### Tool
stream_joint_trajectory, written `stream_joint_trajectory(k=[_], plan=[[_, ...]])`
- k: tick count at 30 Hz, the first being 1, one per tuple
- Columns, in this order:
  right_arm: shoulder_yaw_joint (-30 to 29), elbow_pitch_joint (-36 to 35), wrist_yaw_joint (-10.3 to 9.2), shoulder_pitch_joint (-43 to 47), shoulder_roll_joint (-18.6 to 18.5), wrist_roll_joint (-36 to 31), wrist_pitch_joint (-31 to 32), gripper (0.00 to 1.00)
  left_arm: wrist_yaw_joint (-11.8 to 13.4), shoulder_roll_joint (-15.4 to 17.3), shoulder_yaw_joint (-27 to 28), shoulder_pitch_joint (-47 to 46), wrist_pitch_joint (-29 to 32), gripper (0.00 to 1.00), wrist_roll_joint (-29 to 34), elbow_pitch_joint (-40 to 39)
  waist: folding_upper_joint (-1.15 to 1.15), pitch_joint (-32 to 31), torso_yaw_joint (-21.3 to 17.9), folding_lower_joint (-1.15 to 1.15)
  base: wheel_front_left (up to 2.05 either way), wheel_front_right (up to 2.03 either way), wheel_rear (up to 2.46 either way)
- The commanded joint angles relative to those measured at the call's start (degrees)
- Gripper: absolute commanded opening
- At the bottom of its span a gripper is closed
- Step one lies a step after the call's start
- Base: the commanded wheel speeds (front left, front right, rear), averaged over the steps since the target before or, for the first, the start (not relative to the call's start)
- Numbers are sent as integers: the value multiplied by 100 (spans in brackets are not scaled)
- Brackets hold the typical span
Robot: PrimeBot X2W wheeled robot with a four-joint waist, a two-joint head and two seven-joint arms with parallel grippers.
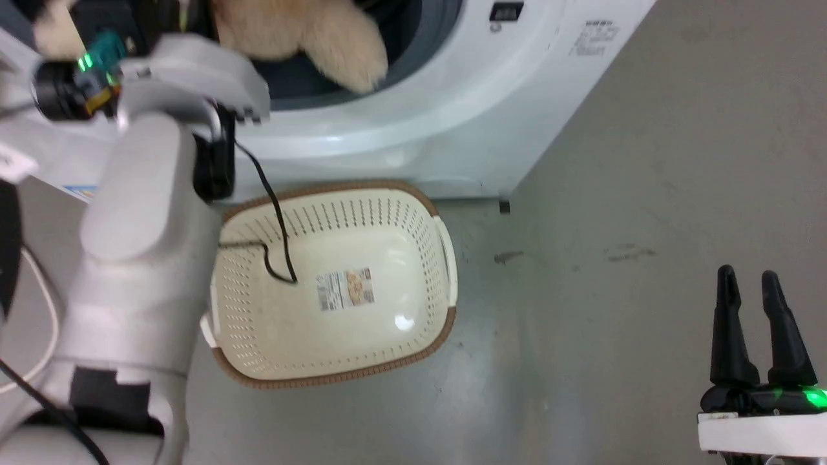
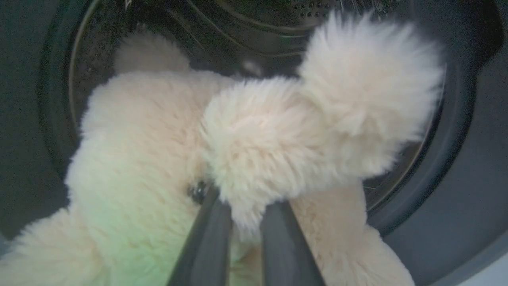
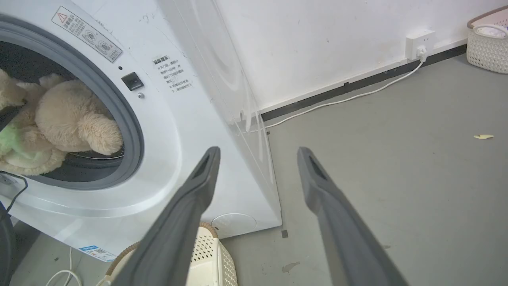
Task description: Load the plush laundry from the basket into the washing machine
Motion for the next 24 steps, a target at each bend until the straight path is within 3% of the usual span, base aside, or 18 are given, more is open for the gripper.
stream_joint_trajectory(k=[1,15,24], plan=[[-14,-49,5,-111,-4,57,-24,100,22,69,-44,-371,-19,0,99,74,0,430,-185,-1,0,0,0],[55,-209,5,-169,-4,298,-24,100,122,743,-25,-2358,150,0,359,524,0,1588,-710,-1,0,0,0],[107,-386,5,-101,-4,370,-24,100,145,886,-196,-3199,295,0,546,580,0,2088,-882,-1,0,0,0]])
